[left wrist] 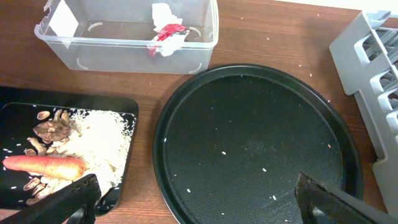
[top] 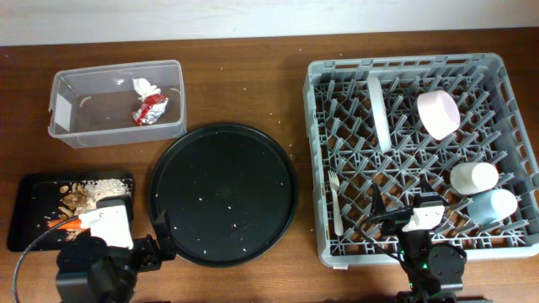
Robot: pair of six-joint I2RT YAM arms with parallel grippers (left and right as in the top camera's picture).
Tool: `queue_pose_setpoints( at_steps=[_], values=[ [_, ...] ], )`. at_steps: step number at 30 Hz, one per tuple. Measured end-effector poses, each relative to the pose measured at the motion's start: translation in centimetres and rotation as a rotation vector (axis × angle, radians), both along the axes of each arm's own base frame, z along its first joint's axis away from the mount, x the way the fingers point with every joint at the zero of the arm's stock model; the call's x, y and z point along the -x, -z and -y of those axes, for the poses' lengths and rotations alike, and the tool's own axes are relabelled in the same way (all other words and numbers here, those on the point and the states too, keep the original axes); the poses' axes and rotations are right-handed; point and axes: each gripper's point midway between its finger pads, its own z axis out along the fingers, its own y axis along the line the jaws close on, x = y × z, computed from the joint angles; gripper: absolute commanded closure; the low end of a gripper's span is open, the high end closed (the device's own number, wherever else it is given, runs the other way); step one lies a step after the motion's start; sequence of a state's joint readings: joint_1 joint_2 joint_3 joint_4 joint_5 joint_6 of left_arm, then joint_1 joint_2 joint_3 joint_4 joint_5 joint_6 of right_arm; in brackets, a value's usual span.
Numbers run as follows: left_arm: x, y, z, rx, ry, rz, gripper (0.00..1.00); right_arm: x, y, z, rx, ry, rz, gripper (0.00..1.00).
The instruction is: Sort waste into correct bins and load items into the dishwasher rack
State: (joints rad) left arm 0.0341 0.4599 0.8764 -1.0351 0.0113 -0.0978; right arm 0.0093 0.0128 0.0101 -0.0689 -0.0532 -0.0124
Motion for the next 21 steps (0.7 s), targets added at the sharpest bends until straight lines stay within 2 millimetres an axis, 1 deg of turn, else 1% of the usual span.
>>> queue_pose_setpoints(
  at_steps=[4, 6, 7, 9, 11, 12, 13, 15, 16, 18, 21],
  values=[
    [0.0, 0.1, -0.1, -0.002, -0.002, -0.002, 0.01, 0.0, 0.0, 0.0, 0.000, 0.000, 0.000, 0.02],
    [-0.7, 0.9, -0.1, -0.004, -0.004, 0.048, 0.01, 0.0, 0.0, 0.0, 0.000, 0.000, 0.000, 0.02],
    [-1.3, 1.5, -0.1, -0.006, -0.004, 0.103, 0.01, 0.0, 0.0, 0.0, 0.000, 0.000, 0.001, 0.02],
    [-2.5, 3.7, 0.2, -0.006, 0.012, 0.218, 0.01, 0.0, 0.0, 0.0, 0.000, 0.000, 0.001, 0.02],
    [-3.5, 4.7, 0.6, -0.001, 0.036, 0.330, 0.01, 0.0, 0.0, 0.0, 0.000, 0.000, 0.001, 0.02],
    [-4.0, 5.5, 0.8, 0.000, 0.046, 0.391, 0.01, 0.0, 0.0, 0.0, 0.000, 0.000, 0.001, 0.02],
    [-4.6, 5.3, 0.9, 0.000, 0.051, 0.462, 0.01, 0.0, 0.0, 0.0, 0.000, 0.000, 0.001, 0.02],
    [-5.6, 4.2, 1.2, -0.001, 0.064, 0.607, 0.01, 0.0, -0.1, 0.0, 0.000, 0.000, 0.002, 0.02],
    [-5.9, 4.0, 1.3, -0.001, 0.069, 0.664, 0.01, 0.0, -0.1, 0.0, 0.000, 0.000, 0.002, 0.02],
    [-6.2, 4.6, 1.2, -0.007, 0.063, 0.675, 0.01, 0.0, 0.0, 0.0, 0.000, 0.000, 0.002, 0.02],
    [-6.3, 7.5, 0.9, -0.042, 0.058, 0.575, 0.01, 0.0, 0.0, 0.0, 0.000, 0.000, 0.002, 0.02]
  ],
)
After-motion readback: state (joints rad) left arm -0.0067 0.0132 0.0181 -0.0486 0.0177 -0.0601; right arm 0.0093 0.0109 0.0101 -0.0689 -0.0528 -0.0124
